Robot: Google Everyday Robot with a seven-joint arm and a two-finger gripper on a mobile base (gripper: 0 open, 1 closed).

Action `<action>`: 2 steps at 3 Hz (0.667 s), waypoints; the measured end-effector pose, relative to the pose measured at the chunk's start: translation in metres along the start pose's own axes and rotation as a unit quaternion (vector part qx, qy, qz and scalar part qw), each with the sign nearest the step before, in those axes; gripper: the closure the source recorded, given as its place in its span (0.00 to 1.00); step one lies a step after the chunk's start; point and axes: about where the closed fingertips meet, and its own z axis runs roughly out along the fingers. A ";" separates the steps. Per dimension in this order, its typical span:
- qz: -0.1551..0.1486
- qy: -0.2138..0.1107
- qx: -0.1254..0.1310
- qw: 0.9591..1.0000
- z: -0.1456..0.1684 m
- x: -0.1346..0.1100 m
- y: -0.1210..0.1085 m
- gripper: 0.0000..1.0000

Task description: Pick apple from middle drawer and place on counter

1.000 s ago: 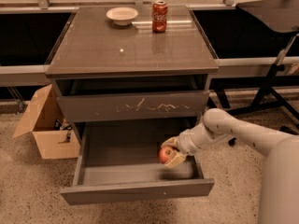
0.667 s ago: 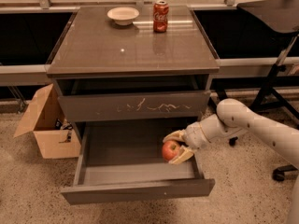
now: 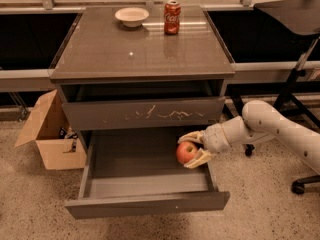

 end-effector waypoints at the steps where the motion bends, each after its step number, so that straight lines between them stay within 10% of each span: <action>1: -0.051 -0.016 0.033 0.998 -0.047 -0.043 -0.027 1.00; 2: -0.109 -0.017 0.072 0.991 -0.112 -0.097 -0.054 1.00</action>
Offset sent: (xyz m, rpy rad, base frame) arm 0.0432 -0.0514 0.2354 0.0885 -0.3828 0.0179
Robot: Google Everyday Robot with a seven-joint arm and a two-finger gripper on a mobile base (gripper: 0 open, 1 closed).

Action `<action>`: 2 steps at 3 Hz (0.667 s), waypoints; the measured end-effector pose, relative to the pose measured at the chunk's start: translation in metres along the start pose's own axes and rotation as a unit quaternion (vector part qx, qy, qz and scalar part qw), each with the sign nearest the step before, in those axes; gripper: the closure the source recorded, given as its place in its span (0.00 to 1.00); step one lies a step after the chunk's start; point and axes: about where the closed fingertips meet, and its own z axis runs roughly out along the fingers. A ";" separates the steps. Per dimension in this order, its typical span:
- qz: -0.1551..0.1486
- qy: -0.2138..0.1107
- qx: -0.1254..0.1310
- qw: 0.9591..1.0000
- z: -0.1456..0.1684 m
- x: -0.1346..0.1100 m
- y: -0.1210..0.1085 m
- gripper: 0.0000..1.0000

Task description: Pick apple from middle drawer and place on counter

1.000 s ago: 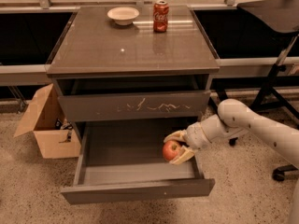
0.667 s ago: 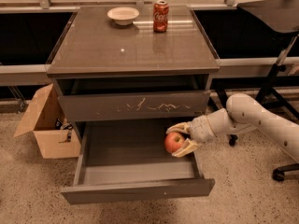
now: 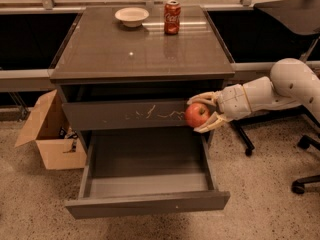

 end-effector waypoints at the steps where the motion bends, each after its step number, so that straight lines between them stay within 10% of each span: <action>1: -0.003 -0.002 0.003 1.000 -0.002 -0.004 -0.005 1.00; 2: -0.022 -0.016 0.024 0.999 -0.015 -0.027 -0.036 1.00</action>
Offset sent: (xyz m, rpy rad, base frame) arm 0.0397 0.0073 0.0943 0.0940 -0.1217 -0.0100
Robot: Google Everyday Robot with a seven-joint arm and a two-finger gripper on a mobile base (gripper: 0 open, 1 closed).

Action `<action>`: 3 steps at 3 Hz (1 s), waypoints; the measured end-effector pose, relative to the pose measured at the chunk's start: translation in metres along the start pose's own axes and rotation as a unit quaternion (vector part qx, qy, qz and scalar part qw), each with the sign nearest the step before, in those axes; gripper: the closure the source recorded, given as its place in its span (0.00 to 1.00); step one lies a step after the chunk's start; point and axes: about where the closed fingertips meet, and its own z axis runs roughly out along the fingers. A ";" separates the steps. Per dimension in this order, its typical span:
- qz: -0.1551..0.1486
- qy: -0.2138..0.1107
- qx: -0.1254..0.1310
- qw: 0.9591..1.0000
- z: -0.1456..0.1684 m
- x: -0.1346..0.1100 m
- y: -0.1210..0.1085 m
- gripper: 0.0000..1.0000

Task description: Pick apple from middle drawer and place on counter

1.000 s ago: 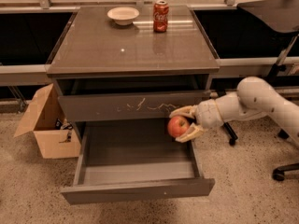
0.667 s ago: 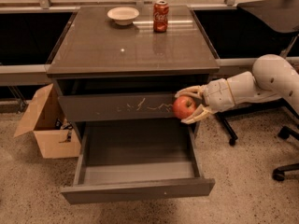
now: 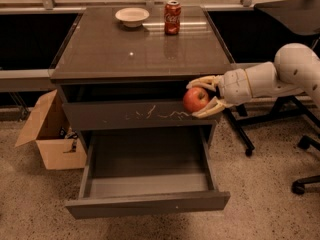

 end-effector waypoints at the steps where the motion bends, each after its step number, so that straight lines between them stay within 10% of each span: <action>1: -0.028 -0.009 0.007 1.000 -0.013 -0.030 -0.045 1.00; 3: -0.076 -0.022 0.049 0.996 -0.044 -0.070 -0.118 1.00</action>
Offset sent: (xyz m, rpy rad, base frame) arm 0.0936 0.0077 0.1752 0.0974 -0.2202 0.0273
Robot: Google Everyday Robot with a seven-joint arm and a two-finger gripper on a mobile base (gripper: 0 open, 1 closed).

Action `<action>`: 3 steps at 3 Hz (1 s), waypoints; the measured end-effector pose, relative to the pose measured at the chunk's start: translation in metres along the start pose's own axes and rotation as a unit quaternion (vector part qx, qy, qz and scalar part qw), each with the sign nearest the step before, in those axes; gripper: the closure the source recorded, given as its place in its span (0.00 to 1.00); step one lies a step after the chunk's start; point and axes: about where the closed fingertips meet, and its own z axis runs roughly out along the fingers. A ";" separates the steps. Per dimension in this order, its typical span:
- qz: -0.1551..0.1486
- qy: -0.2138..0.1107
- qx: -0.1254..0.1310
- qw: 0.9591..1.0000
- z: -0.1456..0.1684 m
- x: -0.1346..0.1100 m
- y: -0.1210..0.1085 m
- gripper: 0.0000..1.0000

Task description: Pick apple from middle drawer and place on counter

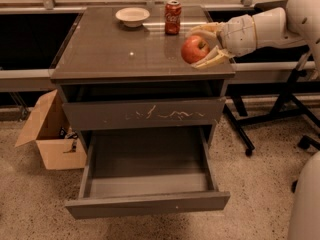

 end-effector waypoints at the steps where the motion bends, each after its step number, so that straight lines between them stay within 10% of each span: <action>1: 0.000 0.000 0.000 1.000 0.000 0.000 0.000 1.00; 3: 0.085 0.015 0.046 0.995 0.000 0.048 -0.040 1.00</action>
Offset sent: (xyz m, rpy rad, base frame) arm 0.0742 -0.0396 0.0089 0.0573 0.0964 -0.2156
